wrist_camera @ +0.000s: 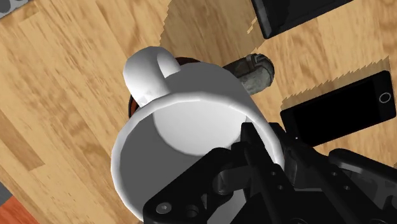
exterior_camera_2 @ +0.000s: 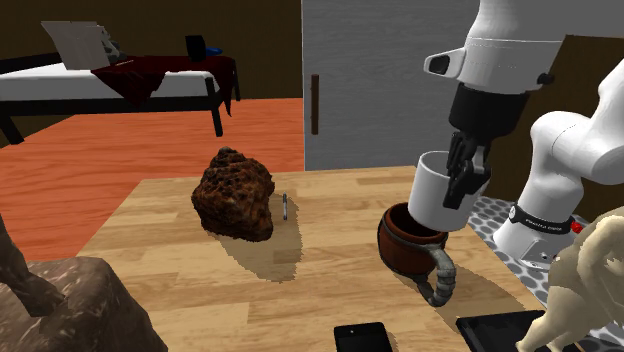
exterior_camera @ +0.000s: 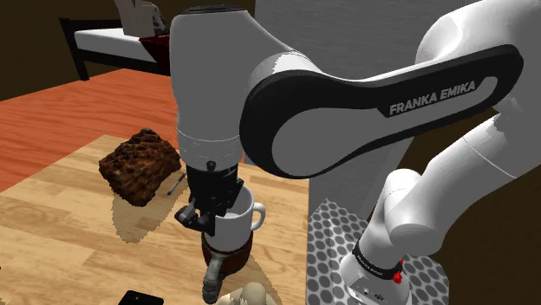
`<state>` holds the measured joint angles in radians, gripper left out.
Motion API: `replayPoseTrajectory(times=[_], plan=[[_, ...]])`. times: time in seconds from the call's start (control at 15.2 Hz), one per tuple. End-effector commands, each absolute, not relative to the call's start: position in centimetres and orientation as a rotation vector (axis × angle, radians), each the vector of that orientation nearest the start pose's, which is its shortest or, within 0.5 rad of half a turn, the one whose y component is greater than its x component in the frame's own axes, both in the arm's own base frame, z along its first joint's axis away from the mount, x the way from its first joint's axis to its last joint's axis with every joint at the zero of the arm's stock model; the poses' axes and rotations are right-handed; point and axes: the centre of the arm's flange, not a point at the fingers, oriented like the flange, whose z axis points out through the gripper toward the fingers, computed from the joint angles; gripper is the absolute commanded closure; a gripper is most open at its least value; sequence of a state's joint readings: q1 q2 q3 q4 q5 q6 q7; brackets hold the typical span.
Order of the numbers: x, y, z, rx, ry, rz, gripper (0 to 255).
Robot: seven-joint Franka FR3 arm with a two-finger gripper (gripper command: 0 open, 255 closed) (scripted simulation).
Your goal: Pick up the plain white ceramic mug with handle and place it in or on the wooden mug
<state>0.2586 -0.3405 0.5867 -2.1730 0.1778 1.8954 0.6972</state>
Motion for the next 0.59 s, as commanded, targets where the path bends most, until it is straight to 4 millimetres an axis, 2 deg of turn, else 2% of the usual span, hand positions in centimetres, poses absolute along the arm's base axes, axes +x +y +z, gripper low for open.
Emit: replayPoseTrajectory(times=[0.0, 0.33, 0.53], plan=[[28.8, 37.4, 49.7, -3.142, -0.104, -0.036, 255], [28.8, 37.4, 47.1, -3.142, -0.104, -0.036, 255], [28.8, 37.4, 46.8, -3.142, -0.104, -0.036, 255]])
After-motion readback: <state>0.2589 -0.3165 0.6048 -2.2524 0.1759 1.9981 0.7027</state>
